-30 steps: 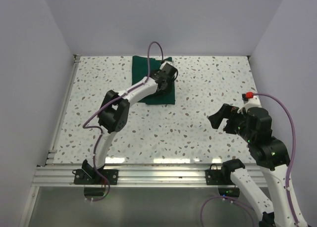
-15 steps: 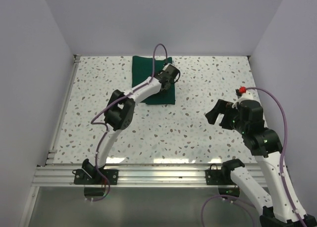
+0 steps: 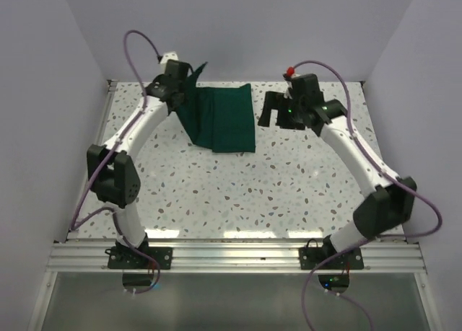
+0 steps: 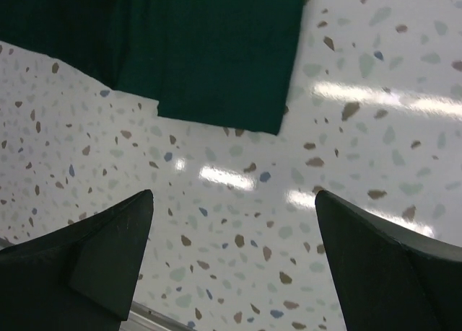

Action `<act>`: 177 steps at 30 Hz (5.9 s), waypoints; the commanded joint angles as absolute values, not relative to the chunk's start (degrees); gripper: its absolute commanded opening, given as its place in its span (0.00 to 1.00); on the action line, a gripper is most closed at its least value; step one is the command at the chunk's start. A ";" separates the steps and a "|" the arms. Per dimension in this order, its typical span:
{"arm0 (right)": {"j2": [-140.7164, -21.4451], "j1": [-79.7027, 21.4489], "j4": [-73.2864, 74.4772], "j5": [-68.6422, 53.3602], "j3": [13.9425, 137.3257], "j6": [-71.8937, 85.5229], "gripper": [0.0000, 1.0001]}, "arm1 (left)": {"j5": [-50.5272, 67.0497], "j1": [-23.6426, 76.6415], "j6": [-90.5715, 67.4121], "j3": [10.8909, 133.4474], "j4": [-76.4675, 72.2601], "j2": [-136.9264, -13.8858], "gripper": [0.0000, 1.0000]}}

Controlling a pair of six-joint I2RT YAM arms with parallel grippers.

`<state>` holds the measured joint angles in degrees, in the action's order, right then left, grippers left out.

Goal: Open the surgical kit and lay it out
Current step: Open the surgical kit at the center of the board.

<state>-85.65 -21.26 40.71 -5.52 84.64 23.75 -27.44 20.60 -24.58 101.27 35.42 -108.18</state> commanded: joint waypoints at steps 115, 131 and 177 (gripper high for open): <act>-144.23 -4.04 50.54 10.45 137.82 31.03 0.54 | -16.79 9.67 -22.76 81.21 38.67 -108.72 0.90; -150.82 -3.25 47.55 8.17 142.03 32.78 0.31 | -18.02 9.67 -22.59 80.60 39.37 -109.25 0.90; -145.28 -3.25 50.54 14.68 139.48 26.72 0.35 | -15.91 9.49 -21.01 73.48 35.16 -105.21 0.90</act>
<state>-144.05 -3.40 52.18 15.46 136.77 26.39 -16.01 9.52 -21.87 74.24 36.71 -108.27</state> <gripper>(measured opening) 0.344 0.900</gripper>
